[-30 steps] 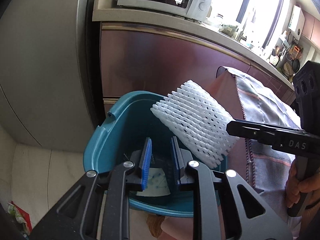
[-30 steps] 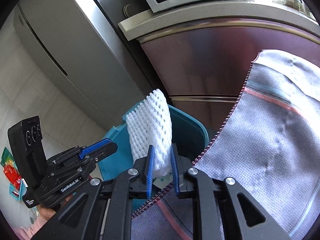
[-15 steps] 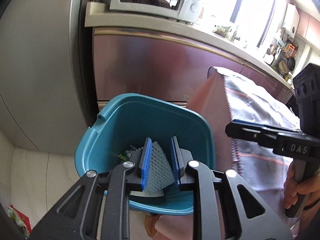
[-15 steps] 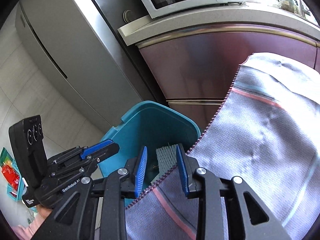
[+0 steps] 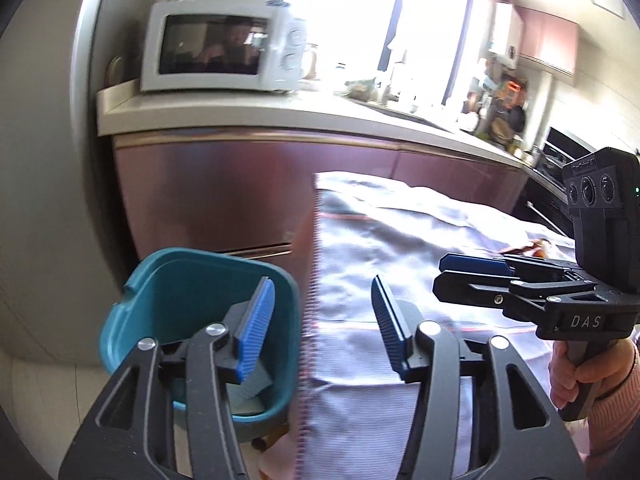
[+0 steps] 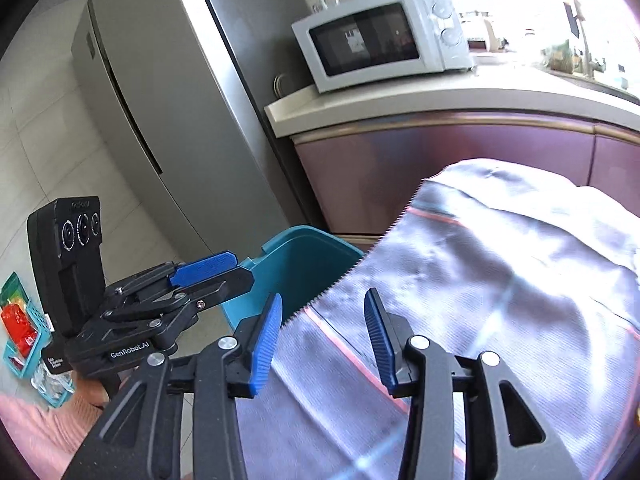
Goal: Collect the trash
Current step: 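Move both open tools back over the trash pile, then grasp the second white foam net with the left tool while the right tool grasps the other paper cup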
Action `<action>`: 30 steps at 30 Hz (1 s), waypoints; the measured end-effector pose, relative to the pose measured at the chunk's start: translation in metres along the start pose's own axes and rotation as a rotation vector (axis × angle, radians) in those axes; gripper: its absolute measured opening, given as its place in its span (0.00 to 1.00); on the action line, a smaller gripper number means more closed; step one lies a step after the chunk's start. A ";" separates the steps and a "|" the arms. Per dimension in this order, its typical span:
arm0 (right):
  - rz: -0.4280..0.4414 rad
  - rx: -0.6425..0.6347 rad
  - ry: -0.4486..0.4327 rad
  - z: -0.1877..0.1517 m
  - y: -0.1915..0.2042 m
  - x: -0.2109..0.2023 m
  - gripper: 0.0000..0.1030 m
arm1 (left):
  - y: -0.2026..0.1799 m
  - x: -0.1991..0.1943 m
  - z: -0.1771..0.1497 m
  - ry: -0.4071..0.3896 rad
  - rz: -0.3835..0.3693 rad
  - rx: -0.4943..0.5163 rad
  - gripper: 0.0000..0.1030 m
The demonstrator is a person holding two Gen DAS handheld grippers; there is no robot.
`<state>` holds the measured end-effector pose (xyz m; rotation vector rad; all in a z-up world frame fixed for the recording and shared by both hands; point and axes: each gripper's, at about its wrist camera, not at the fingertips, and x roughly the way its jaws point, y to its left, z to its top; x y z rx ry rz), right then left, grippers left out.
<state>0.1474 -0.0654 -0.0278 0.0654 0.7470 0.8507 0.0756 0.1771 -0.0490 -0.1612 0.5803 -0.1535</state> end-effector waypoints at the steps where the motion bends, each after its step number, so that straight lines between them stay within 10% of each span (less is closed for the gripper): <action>1: -0.012 0.007 -0.013 -0.004 -0.004 -0.010 0.41 | -0.009 0.000 0.000 -0.003 -0.019 0.015 0.51; 20: -0.445 0.346 -0.195 -0.124 -0.129 -0.202 0.43 | -0.202 0.048 -0.028 0.125 -0.364 0.254 0.55; 30: -0.534 0.418 -0.245 -0.141 -0.168 -0.235 0.44 | -0.258 0.082 -0.034 0.193 -0.394 0.327 0.55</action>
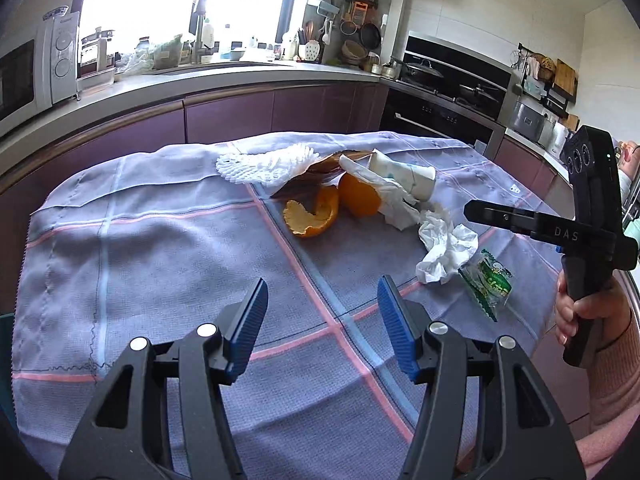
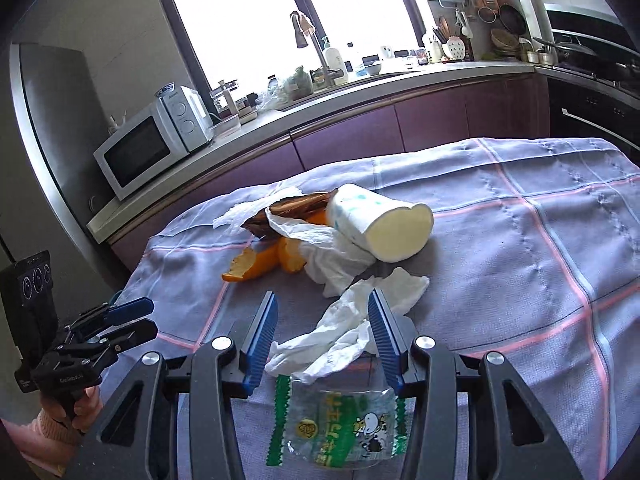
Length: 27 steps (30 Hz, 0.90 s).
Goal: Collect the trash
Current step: 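Grasp the second white foam net with the left tool while the right tool grasps the other paper cup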
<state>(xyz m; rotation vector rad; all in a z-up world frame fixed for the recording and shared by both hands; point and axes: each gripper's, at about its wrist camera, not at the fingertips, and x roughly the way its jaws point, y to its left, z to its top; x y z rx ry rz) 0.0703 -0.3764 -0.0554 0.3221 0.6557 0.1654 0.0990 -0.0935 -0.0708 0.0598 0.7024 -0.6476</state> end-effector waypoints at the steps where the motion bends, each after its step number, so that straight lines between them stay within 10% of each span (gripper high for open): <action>1: 0.001 0.002 0.001 0.001 -0.001 0.002 0.44 | -0.001 0.005 0.002 0.006 0.002 -0.002 0.55; 27: 0.135 0.124 0.044 0.048 -0.043 0.047 0.37 | 0.048 0.087 0.099 0.075 -0.001 -0.129 0.42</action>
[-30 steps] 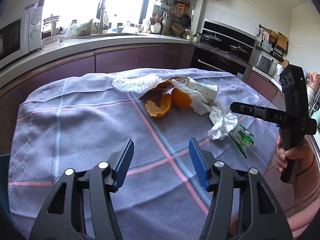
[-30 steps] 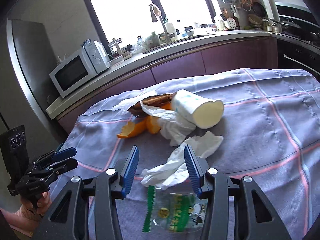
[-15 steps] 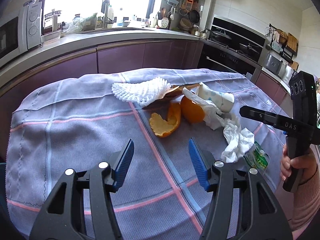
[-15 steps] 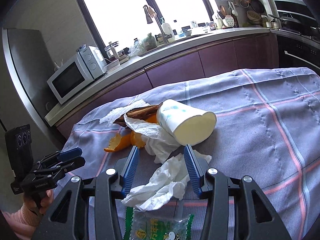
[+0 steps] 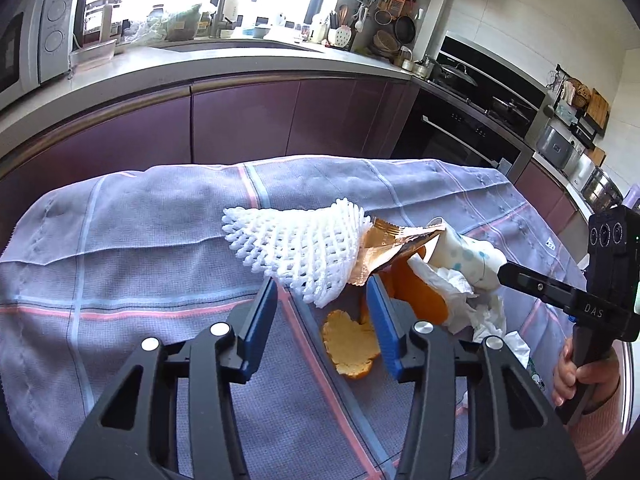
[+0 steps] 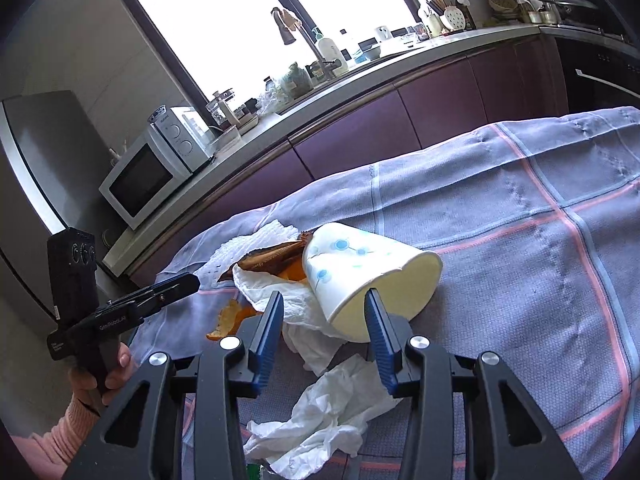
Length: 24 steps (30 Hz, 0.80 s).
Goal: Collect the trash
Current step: 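Grasp the second white foam net with the left tool while the right tool grasps the other paper cup, then carry the foam net and paper cup over the teal bin and open both tools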
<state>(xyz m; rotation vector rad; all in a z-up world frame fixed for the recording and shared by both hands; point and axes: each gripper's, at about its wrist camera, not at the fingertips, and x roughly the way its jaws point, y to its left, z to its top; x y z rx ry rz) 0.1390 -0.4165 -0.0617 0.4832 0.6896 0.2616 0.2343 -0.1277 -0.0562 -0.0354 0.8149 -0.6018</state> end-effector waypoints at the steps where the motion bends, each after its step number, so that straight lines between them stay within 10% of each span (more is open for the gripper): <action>1: 0.002 0.006 0.001 0.000 -0.001 0.000 0.34 | 0.001 0.004 0.002 0.009 -0.006 -0.006 0.38; 8: 0.015 0.028 0.008 -0.002 -0.008 0.001 0.12 | 0.008 0.021 0.004 0.044 -0.064 -0.067 0.12; 24: 0.014 -0.047 -0.091 0.000 0.013 -0.028 0.05 | 0.003 -0.049 -0.003 -0.130 -0.003 -0.015 0.05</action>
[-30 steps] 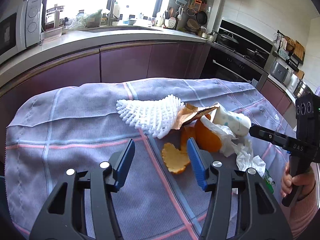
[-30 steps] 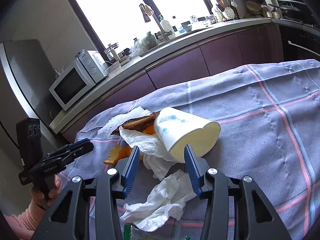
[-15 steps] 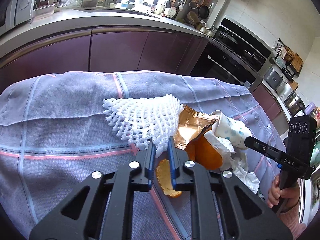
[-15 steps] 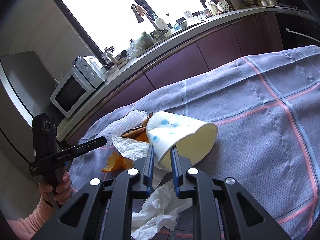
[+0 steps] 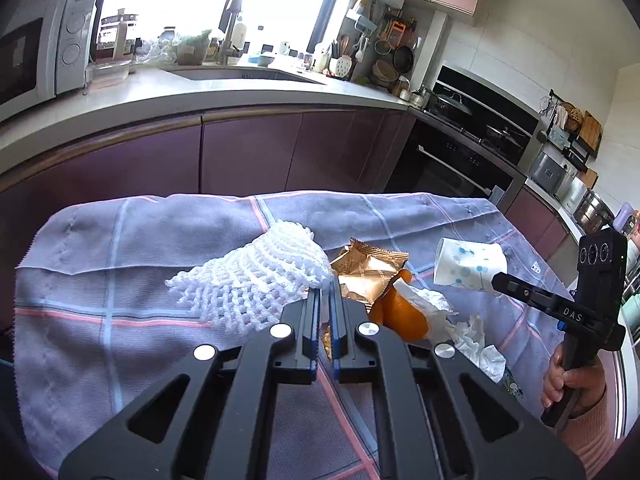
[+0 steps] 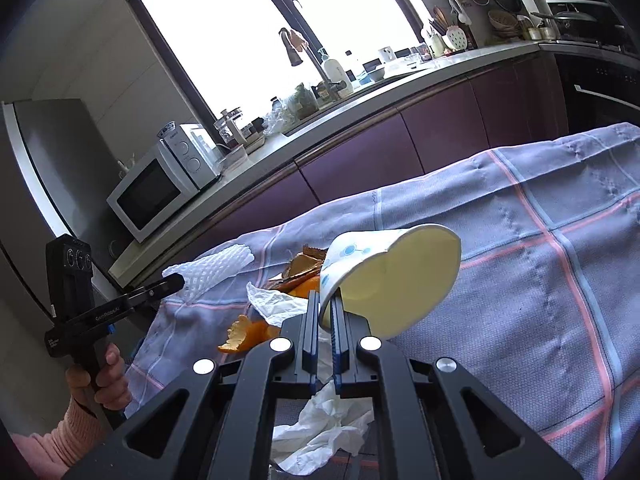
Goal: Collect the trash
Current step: 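Carry the foam net and paper cup over the teal bin and open both tools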
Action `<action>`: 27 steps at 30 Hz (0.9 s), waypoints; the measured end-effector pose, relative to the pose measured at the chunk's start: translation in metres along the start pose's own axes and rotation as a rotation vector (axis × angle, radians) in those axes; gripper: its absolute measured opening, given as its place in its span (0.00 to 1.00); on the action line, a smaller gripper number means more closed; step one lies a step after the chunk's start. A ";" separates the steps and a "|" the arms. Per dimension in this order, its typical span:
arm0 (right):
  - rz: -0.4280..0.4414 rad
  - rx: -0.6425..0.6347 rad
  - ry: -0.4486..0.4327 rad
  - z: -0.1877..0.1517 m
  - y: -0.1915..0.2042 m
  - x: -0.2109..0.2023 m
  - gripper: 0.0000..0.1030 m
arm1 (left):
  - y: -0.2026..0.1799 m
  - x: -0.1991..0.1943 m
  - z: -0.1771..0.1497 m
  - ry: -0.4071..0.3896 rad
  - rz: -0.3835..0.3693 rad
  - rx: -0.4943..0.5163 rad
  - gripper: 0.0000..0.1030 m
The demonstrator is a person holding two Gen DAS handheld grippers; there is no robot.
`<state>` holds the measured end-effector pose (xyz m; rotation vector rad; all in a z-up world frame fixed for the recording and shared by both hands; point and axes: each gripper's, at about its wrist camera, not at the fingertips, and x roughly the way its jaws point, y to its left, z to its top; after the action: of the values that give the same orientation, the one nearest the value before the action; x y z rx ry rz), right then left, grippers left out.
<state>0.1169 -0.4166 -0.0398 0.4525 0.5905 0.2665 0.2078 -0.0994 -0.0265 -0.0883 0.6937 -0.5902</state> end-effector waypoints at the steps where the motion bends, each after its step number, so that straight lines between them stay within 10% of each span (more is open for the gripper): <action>1: 0.003 -0.011 -0.007 0.000 0.005 -0.003 0.05 | 0.000 -0.009 -0.001 -0.012 0.002 0.004 0.05; 27: 0.381 -0.309 0.186 -0.040 0.202 0.066 0.05 | 0.074 -0.223 -0.086 -0.191 0.200 -0.065 0.04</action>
<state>0.1231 -0.2040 -0.0035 0.2383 0.6296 0.7587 0.0530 0.0924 0.0153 -0.1325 0.5289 -0.3621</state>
